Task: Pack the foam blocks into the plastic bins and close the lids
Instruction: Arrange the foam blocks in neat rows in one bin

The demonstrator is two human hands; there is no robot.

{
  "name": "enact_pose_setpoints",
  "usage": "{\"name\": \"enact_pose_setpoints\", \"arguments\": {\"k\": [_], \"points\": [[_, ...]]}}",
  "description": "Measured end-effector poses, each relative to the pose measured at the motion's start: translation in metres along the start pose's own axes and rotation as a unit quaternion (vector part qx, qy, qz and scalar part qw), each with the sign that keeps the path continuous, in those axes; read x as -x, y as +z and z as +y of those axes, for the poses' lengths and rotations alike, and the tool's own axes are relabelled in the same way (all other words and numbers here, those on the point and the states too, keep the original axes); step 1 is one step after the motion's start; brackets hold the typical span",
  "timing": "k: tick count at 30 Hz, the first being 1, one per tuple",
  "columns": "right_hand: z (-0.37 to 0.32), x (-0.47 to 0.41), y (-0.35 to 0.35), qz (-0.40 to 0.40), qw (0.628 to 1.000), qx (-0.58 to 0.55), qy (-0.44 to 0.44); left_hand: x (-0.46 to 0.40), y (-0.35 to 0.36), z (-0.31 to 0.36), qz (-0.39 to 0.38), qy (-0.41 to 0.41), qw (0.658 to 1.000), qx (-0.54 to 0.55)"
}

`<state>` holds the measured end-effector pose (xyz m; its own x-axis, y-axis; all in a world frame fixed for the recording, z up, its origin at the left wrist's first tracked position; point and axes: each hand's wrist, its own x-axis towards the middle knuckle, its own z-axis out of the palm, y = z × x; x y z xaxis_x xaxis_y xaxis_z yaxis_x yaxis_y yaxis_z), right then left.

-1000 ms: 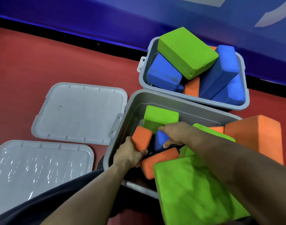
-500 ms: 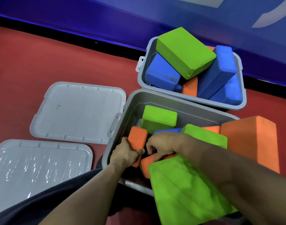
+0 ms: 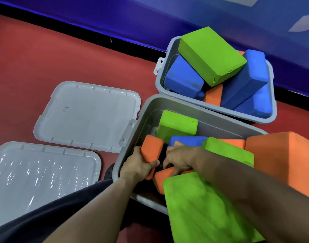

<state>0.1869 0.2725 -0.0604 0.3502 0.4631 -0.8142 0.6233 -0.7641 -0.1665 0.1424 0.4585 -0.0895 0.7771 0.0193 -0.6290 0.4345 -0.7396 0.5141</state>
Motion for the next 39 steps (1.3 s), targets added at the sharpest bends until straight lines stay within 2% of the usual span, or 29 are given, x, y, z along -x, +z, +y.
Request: {"name": "enact_pose_setpoints", "arguments": {"k": [2, 6, 9, 13, 19, 21, 23, 25, 26, 28, 29, 30, 32, 34, 36, 39], "points": [[0.0, -0.001, 0.0, 0.0, 1.0, -0.028, -0.008, 0.002, 0.002, -0.001, 0.006, 0.002, 1.0, -0.002], [-0.002, -0.003, -0.009, -0.011, 0.978, -0.208, -0.01, 0.001, 0.003, -0.001, 0.012, -0.001, 1.0, -0.005], [-0.008, -0.001, -0.012, -0.024, 0.97, -0.24, -0.008, 0.0, 0.002, 0.001, 0.004, -0.003, 1.0, 0.001], [-0.008, 0.036, -0.022, 0.025, 0.952, -0.304, -0.01, 0.0, 0.0, 0.001, -0.002, -0.003, 1.0, 0.007], [-0.008, 0.107, -0.014, -0.059, 0.911, -0.409, 0.005, 0.003, -0.003, 0.002, -0.017, -0.007, 1.0, 0.024], [-0.008, 0.118, -0.011, -0.034, 0.908, -0.417, 0.014, 0.005, -0.003, 0.004, -0.016, -0.006, 1.0, 0.022], [0.001, 0.136, -0.013, 0.031, 0.902, -0.43, 0.013, 0.007, -0.003, 0.005, -0.011, -0.005, 1.0, 0.019], [0.016, 0.161, -0.015, 0.125, 0.857, -0.497, 0.053, 0.01, -0.002, 0.005, -0.011, -0.006, 1.0, 0.017], [0.026, 0.172, -0.011, 0.174, 0.801, -0.566, 0.086, 0.011, -0.002, 0.005, -0.01, -0.008, 1.0, 0.017], [0.04, 0.185, 0.001, 0.271, 0.643, -0.704, 0.135, 0.015, -0.001, 0.003, -0.007, -0.012, 1.0, 0.016], [0.048, 0.188, 0.008, 0.321, 0.595, -0.718, 0.166, 0.017, -0.001, 0.003, -0.006, -0.011, 1.0, 0.016], [0.056, 0.187, 0.016, 0.358, 0.588, -0.692, 0.219, 0.018, -0.001, 0.003, -0.006, -0.01, 1.0, 0.016], [0.065, 0.185, 0.026, 0.372, 0.633, -0.591, 0.335, 0.019, 0.0, 0.004, -0.005, -0.011, 1.0, 0.018], [0.07, 0.183, 0.034, 0.376, 0.657, -0.499, 0.423, 0.02, 0.0, 0.005, -0.004, -0.009, 1.0, 0.018], [0.065, 0.186, 0.036, 0.405, 0.657, -0.434, 0.465, 0.02, 0.001, 0.006, -0.003, -0.006, 1.0, 0.021], [0.035, 0.179, 0.031, 0.539, 0.638, -0.332, 0.439, 0.021, 0.001, 0.006, -0.004, -0.004, 1.0, 0.019]]}}
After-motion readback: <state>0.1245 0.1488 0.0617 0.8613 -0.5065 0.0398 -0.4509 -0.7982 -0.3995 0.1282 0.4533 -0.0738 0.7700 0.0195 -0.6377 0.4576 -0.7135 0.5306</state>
